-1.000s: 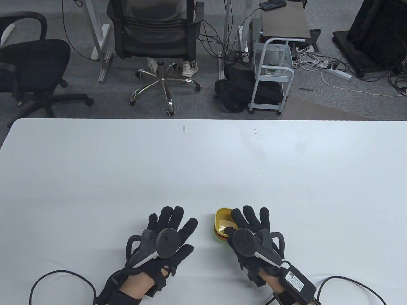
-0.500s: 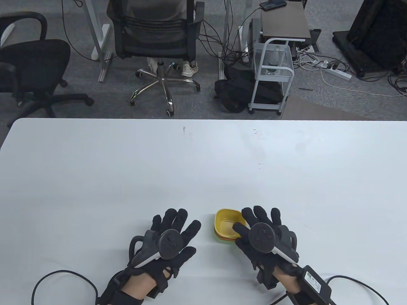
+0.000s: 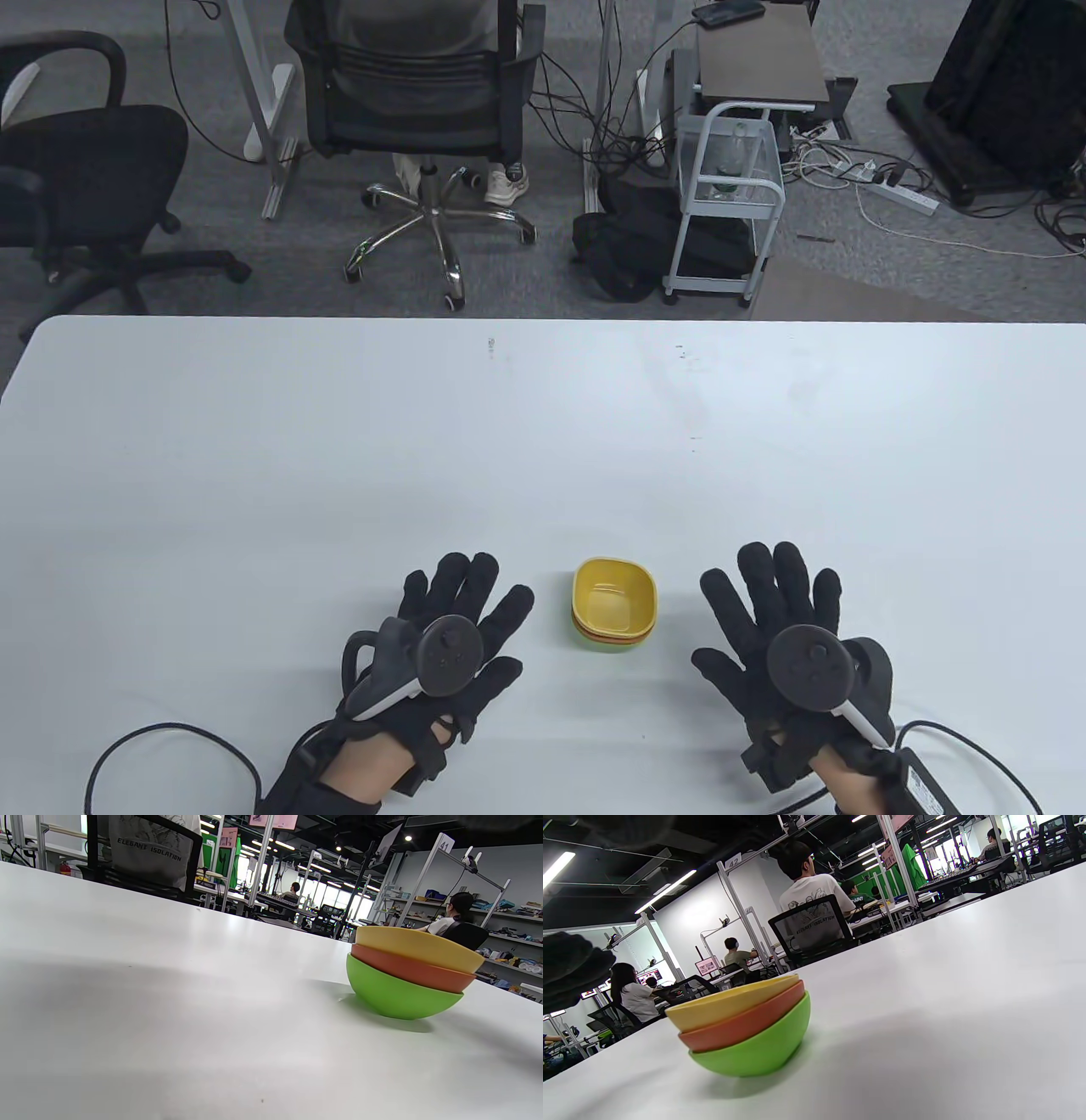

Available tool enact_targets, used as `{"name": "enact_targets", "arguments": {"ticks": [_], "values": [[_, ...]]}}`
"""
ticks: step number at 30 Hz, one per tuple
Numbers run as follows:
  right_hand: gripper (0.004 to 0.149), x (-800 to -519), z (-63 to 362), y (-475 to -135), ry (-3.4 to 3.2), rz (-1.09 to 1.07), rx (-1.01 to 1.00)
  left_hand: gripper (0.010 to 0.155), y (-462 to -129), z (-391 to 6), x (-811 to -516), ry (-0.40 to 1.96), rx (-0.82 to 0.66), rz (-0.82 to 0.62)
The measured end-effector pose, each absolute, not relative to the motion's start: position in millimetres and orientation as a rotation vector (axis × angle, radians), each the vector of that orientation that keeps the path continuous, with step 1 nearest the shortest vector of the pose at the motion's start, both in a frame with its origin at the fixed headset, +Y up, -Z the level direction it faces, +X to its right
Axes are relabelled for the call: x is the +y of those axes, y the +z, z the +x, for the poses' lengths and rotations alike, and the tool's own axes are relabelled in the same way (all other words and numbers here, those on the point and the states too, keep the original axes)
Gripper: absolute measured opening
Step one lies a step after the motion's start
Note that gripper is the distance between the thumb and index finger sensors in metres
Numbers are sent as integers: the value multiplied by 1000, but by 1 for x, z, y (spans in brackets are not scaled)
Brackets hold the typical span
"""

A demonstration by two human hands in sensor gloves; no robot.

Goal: Nest small dish into small dish

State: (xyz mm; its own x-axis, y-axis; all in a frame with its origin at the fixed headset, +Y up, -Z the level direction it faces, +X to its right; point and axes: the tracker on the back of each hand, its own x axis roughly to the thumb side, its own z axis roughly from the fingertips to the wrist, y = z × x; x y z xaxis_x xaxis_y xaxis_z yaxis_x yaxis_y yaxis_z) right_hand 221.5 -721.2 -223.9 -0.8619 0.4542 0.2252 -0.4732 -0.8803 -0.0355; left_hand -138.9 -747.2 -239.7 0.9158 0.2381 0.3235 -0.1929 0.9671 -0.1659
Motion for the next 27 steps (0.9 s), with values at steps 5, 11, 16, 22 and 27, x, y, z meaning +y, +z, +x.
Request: {"name": "enact_targets", "arguments": {"ticks": [5, 11, 16, 22, 27], "values": [[75, -721, 219, -220, 2652, 302, -177, 73, -239, -142, -746, 228, -341, -125], [75, -724, 220, -226, 2631, 286, -147, 73, -244, -145, -748, 228, -339, -138], [74, -725, 220, -228, 2617, 295, -135, 73, -245, -145, -748, 239, -345, -150], [74, -725, 222, -229, 2605, 295, -117, 73, -245, -145, -748, 245, -354, -166], [74, -726, 220, -229, 2608, 308, -111, 73, -245, -146, -748, 253, -358, -170]]}}
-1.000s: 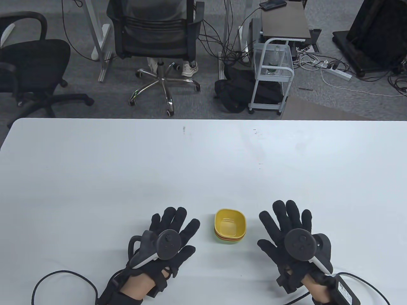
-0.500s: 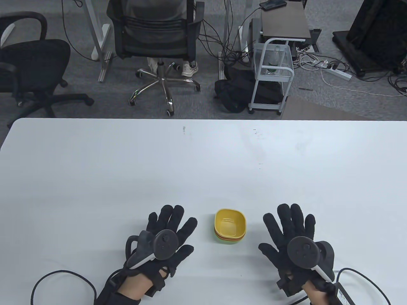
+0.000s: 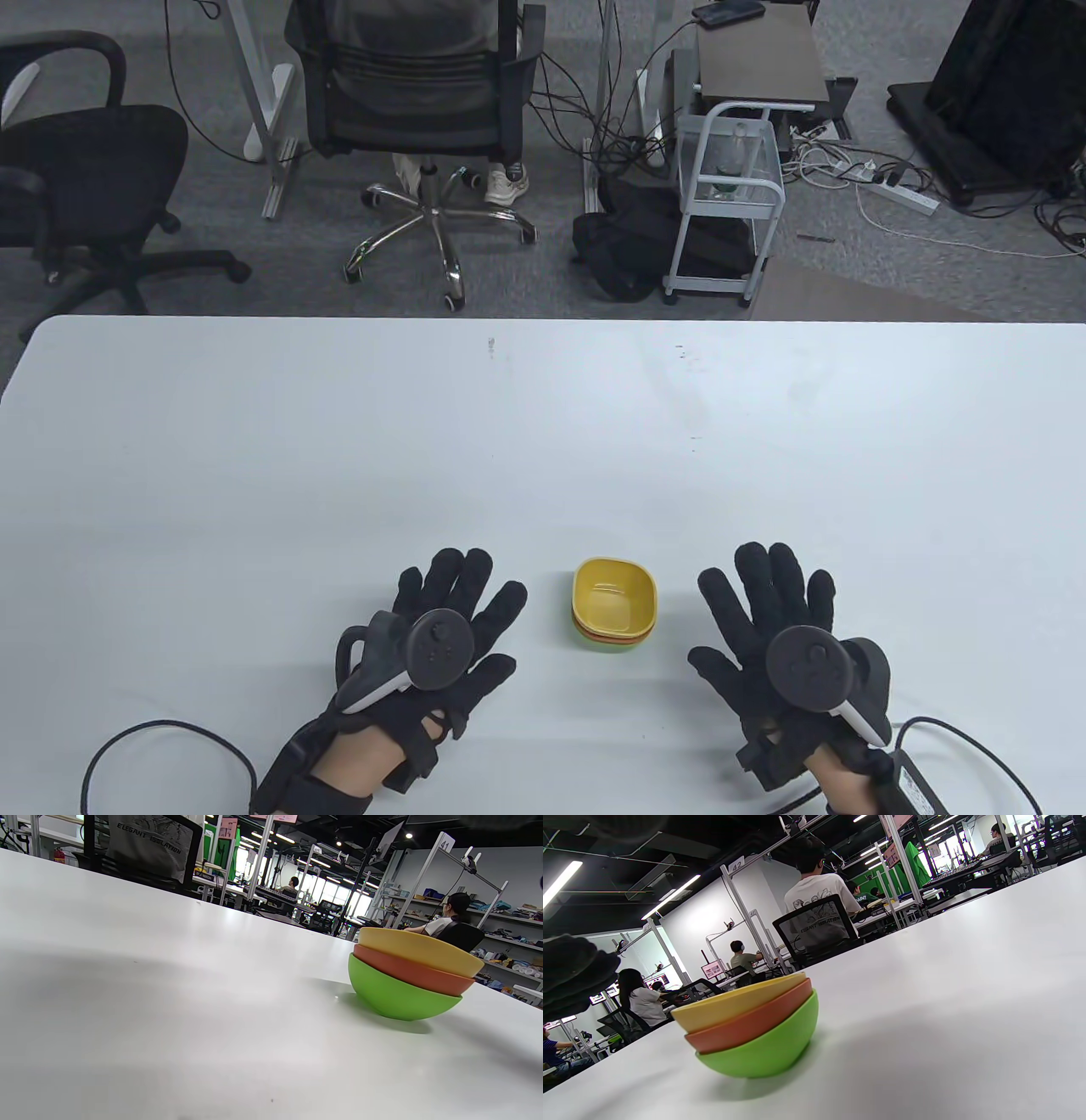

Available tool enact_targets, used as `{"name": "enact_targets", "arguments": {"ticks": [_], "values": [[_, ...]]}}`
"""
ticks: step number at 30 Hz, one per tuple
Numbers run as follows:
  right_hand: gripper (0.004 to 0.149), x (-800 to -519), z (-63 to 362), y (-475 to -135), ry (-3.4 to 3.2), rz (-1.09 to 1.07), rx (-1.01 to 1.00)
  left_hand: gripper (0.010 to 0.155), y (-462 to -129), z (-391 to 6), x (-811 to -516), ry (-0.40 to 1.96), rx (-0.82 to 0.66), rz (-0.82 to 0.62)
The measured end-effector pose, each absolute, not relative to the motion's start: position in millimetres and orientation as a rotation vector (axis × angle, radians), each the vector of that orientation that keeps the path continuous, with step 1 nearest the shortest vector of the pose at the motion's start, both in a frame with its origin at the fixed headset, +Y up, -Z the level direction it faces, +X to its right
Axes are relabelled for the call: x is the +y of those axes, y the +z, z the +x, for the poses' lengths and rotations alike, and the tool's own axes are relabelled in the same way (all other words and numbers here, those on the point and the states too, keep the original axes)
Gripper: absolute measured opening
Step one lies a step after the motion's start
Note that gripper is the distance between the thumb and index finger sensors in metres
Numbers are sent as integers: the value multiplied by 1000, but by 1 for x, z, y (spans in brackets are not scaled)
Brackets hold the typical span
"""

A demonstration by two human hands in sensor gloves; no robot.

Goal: Nest small dish into small dish

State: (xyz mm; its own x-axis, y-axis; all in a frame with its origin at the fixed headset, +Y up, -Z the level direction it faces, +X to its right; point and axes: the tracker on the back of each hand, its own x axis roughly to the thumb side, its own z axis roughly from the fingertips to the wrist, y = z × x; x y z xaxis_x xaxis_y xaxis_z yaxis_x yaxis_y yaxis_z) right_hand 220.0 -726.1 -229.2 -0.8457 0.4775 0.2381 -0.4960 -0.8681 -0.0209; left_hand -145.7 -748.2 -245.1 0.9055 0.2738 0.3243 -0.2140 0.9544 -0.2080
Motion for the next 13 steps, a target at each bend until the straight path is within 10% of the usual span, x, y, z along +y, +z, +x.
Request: {"name": "enact_targets", "arguments": {"ticks": [13], "values": [[73, -726, 219, -229, 2607, 312, -96, 72, -245, -146, -750, 253, -362, -196]]}}
